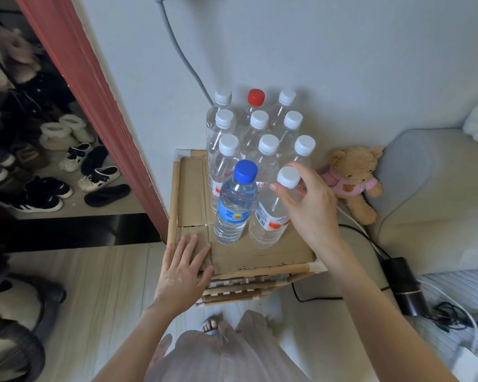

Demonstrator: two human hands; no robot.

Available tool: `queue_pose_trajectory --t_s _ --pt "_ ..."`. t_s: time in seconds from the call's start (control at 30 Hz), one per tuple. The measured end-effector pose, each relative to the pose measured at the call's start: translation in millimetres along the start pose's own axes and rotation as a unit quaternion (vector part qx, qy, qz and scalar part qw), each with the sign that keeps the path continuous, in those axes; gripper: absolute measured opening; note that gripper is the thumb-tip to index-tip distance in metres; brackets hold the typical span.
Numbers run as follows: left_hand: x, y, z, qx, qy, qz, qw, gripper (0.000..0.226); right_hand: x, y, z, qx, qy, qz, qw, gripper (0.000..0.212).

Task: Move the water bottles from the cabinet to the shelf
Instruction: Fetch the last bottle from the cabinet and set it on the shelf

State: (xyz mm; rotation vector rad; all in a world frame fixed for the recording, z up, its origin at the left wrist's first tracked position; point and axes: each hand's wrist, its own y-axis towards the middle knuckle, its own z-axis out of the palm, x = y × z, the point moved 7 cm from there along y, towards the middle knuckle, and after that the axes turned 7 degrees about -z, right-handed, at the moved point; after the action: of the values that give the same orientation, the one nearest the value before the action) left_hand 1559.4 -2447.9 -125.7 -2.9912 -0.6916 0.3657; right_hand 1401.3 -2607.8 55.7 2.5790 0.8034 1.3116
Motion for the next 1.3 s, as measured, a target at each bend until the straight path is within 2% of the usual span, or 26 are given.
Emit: queue_pose_trajectory --t_s 0.1,0.23,0.33,0.47,0.67,0.83,0.93,1.03,1.17,1.3 --pt "0.2 0.1 0.3 0.005 0.000 -0.001 1.000 0.067 -9.3 -5.9 2.2 0.000 0.079 0.024 0.997 0.037" --pt "1.1 0.0 1.3 0.010 0.002 -0.001 1.000 0.067 -29.6 -24.9 18.5 0.110 0.156 0.060 0.980 0.052" --pt "1.1 0.2 0.7 0.009 0.002 0.000 1.000 0.066 -36.6 -34.9 26.4 0.144 0.167 0.069 0.973 0.070" --pt "0.8 -0.2 0.3 0.003 -0.009 0.001 1.000 0.056 -39.3 -31.9 27.9 0.132 0.135 0.070 0.979 0.079" --pt "-0.1 0.4 -1.5 -0.006 -0.022 0.003 1.000 0.059 -37.7 -32.8 32.4 0.054 0.116 0.080 0.989 0.080" --pt "0.2 -0.3 -1.3 -0.004 -0.027 0.002 1.000 0.062 -41.7 -46.8 37.3 0.068 0.211 0.089 0.971 0.077" --pt "-1.1 -0.5 -1.7 -0.008 -0.022 0.010 1.000 0.073 -56.6 -59.3 44.7 0.074 0.187 0.123 0.972 0.064" --pt "-2.0 -0.5 -1.9 -0.008 -0.029 0.011 0.999 0.076 -68.0 -66.5 60.6 0.090 0.188 0.170 0.963 0.063" --pt "-0.2 -0.6 -0.9 0.006 -0.024 0.008 1.000 0.077 -72.3 -67.7 68.1 0.075 0.190 0.183 0.962 0.062" --pt "0.9 -0.3 0.5 0.028 -0.007 -0.006 1.000 0.062 -75.0 -65.6 68.8 0.057 0.177 0.183 0.965 0.064"
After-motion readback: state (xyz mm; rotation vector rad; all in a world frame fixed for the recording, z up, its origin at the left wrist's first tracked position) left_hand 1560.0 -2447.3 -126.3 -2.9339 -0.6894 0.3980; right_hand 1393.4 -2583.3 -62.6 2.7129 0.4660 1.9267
